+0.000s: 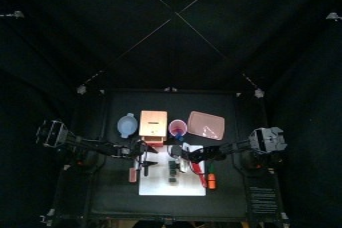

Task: Place sushi on board then cut the sushi with the knife then place the pieces on the plate
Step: Place the 4 sushi pieces on the plate

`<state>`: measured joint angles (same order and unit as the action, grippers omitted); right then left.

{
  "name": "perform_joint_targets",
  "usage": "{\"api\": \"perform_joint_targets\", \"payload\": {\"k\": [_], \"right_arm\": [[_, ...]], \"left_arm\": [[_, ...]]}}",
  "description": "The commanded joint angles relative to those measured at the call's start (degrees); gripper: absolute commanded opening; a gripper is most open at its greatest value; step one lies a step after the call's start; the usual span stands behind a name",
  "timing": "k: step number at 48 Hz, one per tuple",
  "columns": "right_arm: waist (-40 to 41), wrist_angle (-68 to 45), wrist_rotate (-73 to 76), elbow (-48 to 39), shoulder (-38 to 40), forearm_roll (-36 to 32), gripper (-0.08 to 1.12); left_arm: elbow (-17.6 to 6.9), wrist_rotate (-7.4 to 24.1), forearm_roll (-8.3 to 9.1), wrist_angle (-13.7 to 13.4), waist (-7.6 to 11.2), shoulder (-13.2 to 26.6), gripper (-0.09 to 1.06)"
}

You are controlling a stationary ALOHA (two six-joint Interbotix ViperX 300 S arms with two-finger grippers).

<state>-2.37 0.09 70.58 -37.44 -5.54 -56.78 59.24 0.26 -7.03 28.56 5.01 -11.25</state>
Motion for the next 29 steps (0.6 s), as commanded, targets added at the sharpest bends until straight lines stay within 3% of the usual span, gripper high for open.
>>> {"api": "perform_joint_targets", "payload": {"k": [1, 20, 29], "right_arm": [[0.5, -0.2, 0.0, 0.4, 0.4, 0.3, 0.93], [1.3, 0.3, 0.0, 0.8, -2.7, 0.1, 0.92], [1.3, 0.3, 0.1, 1.5, -3.0, 0.6, 0.71]], "left_arm": [[-0.5, -0.1, 0.0, 0.6, -0.18, -0.5, 0.9], [0.1, -0.1, -0.97, 0.6, 0.18, -0.4, 0.9], [0.7, -0.1, -2.37, 0.6, 0.26, -0.4, 0.9]]}}
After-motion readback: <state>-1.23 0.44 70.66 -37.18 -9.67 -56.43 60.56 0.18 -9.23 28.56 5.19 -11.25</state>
